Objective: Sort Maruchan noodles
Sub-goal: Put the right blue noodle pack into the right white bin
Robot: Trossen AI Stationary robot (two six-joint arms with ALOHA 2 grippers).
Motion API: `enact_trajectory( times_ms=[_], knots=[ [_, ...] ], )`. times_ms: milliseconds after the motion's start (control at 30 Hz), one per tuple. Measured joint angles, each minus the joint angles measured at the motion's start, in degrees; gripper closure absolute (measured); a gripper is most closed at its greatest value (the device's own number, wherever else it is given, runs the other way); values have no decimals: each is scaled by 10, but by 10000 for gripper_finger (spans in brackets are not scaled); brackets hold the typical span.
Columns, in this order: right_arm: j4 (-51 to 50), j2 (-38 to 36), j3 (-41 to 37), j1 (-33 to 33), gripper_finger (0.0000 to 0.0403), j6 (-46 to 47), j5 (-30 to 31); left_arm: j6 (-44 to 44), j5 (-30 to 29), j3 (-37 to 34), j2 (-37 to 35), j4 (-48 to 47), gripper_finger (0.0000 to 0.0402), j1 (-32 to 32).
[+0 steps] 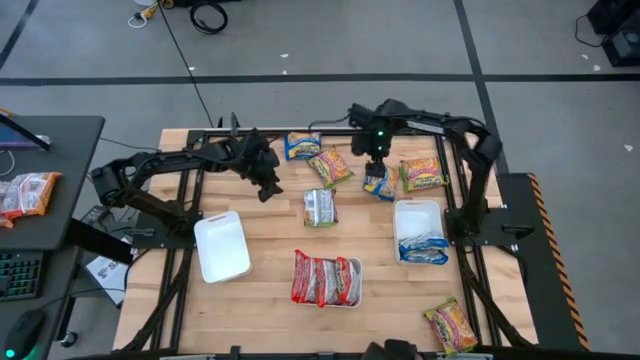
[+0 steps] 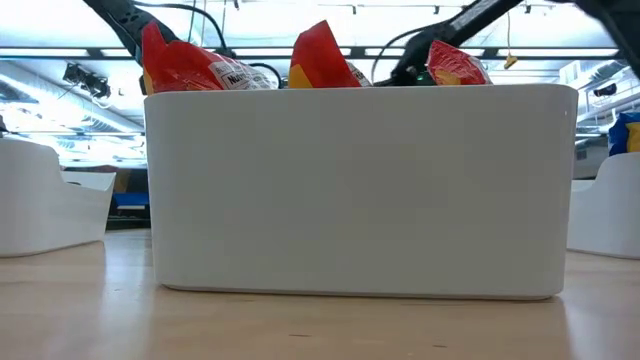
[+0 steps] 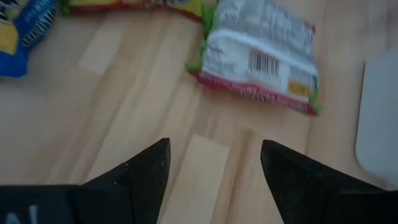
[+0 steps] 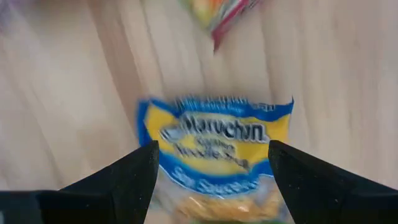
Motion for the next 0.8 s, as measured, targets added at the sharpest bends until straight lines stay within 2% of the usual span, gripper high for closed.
enact_trajectory(
  times_ms=[100,167,300,500,600,800],
  knots=[
    [-63,49,48,20,96,-105,50,-40,-1,0,0,22,148,-2],
    [-69,74,68,30,96,-140,70,-66,-1,0,0,33,148,-5],
    [-38,82,84,35,96,-178,53,-99,-4,0,0,39,148,-21],
    [-27,90,82,59,96,-357,64,-108,-21,0,0,36,148,-68],
    [-16,92,81,63,96,-382,77,-122,-36,0,0,42,148,-98],
    [-15,91,60,63,96,-374,88,-122,-55,0,0,81,148,-144]
  ],
)
